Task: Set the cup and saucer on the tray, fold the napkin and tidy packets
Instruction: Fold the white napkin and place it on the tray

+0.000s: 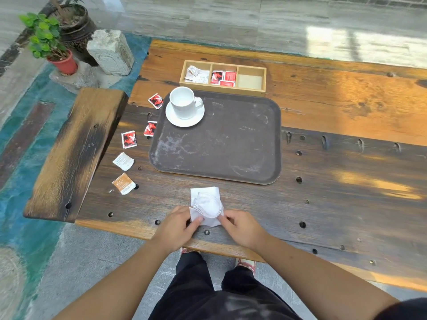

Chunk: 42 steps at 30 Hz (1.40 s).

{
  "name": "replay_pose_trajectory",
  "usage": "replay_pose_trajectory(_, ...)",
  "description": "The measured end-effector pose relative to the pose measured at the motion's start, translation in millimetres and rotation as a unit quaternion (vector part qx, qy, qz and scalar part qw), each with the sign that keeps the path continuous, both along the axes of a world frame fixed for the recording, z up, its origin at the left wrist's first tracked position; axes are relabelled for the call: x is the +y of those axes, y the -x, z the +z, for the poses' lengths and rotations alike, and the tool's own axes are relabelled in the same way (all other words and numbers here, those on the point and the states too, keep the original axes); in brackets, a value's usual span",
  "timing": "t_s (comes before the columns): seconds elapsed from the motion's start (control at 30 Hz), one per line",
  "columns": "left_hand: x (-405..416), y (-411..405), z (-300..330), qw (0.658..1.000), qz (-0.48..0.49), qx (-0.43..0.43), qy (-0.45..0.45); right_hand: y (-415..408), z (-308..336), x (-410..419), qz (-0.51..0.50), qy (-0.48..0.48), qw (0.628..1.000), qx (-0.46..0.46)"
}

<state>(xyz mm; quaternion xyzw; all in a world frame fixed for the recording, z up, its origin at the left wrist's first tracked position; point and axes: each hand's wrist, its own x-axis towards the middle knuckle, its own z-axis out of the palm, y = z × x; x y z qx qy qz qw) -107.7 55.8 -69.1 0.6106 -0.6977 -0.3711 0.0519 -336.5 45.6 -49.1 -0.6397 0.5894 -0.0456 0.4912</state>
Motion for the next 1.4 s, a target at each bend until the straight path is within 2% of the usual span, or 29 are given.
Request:
replay_pose_trajectory(0.17,4.6,4.9,-5.8,0.994,0.099,0.012,-0.034,-12.2,-0.5,-9.7,-0.008,-0.017,0.999,0.037)
replay_pose_trajectory(0.33,-0.5,10.2,-5.0,0.985,0.157,-0.007,-0.071,-20.3,-4.4,-16.4,-0.012,-0.017,0.997,0.08)
replay_pose_trajectory(0.43,-5.1,10.5,0.5,0.973,0.202,0.047,-0.102,-24.6,-1.9,-20.9,-0.03,-0.025,0.997,0.064)
replay_pose_trajectory(0.57,-6.4,5.0,7.1,0.949,0.241,0.125,-0.159,-24.7,4.1,-25.0,-0.074,-0.06,0.995,-0.015)
replay_pose_trajectory(0.67,-5.4,2.6,8.4,0.942,0.254,0.151,-0.162,-25.9,5.0,-28.2,-0.029,-0.042,0.999,0.003)
replay_pose_trajectory(0.73,-5.1,1.7,7.7,0.943,0.259,0.14,-0.154,-27.3,4.9,-31.9,-0.002,-0.025,0.999,0.038)
replay_pose_trajectory(0.9,-3.0,-0.9,2.5,0.957,0.237,0.084,-0.142,-34.8,3.1,-46.4,0.037,-0.053,0.993,0.096)
replay_pose_trajectory(1.03,-5.2,-0.6,-2.1,0.953,0.273,0.043,-0.123,-42.6,-4.1,-56.5,0.026,-0.064,0.987,0.144)
replay_pose_trajectory(1.13,-10.0,4.1,-3.5,0.94,0.312,0.031,-0.131,-47.1,-10.0,-60.2,-0.002,-0.057,0.983,0.174)
replay_pose_trajectory(1.23,-17.0,6.8,-5.1,0.915,0.364,0.059,-0.165,-49.3,-14.2,-63.9,-0.033,-0.06,0.981,0.183)
replay_pose_trajectory(1.4,-30.9,7.1,-7.1,0.886,0.403,0.076,-0.217,-51.6,-17.8,-68.8,-0.086,-0.111,0.979,0.146)
